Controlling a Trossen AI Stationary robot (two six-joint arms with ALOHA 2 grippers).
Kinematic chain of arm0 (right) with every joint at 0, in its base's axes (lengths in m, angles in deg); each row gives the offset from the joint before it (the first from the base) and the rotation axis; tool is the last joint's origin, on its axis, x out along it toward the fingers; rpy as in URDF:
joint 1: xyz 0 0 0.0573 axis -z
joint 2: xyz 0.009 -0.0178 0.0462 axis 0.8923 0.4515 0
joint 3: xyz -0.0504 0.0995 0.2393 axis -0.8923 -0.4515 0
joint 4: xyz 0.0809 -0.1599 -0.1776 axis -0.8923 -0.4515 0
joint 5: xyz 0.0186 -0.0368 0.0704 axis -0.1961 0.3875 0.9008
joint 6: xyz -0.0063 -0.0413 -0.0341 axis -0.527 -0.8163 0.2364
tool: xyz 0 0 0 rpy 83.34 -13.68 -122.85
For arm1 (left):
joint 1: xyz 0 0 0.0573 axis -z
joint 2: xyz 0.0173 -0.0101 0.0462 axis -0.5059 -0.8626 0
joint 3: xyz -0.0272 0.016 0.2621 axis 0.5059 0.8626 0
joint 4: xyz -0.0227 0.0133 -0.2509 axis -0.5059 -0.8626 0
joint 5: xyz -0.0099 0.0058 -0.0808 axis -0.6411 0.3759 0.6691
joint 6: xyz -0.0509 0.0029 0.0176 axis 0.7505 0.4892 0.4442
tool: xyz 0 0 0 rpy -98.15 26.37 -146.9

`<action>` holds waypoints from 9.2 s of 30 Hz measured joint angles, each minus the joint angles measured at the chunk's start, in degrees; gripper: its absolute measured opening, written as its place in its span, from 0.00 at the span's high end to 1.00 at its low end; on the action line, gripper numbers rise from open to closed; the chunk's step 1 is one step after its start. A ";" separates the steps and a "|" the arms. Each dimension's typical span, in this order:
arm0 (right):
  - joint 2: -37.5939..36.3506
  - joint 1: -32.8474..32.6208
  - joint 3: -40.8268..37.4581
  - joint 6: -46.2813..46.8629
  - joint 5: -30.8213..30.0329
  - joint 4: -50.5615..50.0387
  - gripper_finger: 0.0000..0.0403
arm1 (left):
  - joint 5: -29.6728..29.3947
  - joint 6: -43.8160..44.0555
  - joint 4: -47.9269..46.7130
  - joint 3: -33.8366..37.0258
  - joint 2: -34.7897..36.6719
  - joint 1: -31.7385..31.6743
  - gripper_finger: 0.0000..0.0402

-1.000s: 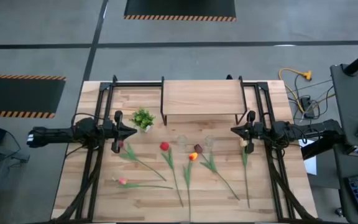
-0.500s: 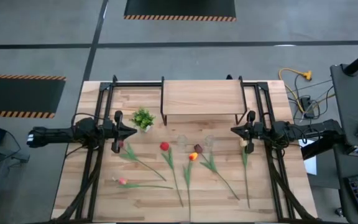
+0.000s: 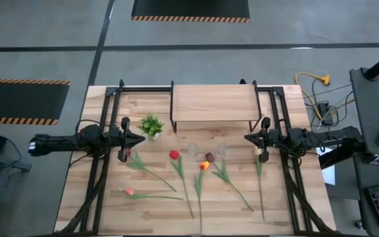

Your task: Pick and place flowers into a vace then onto a shelf

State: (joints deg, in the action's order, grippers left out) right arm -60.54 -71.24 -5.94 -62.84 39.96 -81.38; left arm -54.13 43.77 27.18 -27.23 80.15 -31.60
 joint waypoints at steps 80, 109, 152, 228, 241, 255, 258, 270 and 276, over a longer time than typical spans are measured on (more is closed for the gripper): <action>42.47 -1.91 35.44 48.69 -3.74 -29.46 0.64 | 0.00 -0.02 0.00 0.02 0.00 -0.01 0.99; 69.98 -21.44 45.09 94.88 7.30 -65.10 0.44 | -0.01 -0.01 -0.02 0.02 0.00 -0.01 0.99; 84.75 -21.66 40.54 100.48 12.80 -60.21 0.94 | -0.02 -0.02 -0.04 0.02 0.00 0.00 0.99; 63.56 -17.39 44.09 0.32 -33.95 21.29 0.97 | -0.01 -0.02 0.00 0.02 0.01 -0.01 0.99; 68.01 -17.36 43.60 4.41 -43.16 19.85 0.97 | -0.01 -0.02 -0.02 0.02 0.00 0.00 0.99; 62.81 -17.76 43.45 12.56 -44.24 8.52 0.71 | 0.00 -0.02 -0.02 0.02 0.02 0.00 0.99; 61.13 -18.10 43.45 15.12 -42.60 4.65 0.59 | -0.01 -0.02 -0.01 0.02 0.01 -0.01 0.99; 51.87 -25.34 43.45 20.41 -37.33 -7.27 0.36 | -0.02 -0.02 -0.02 0.00 0.00 0.00 0.99; 53.24 -28.83 43.45 28.53 -32.52 -13.18 0.39 | -0.02 -0.02 -0.02 0.02 0.00 0.00 0.99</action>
State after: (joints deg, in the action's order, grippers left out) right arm -7.30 -100.07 37.51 -34.30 7.43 -94.56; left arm -54.15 43.74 27.16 -27.21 80.16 -31.60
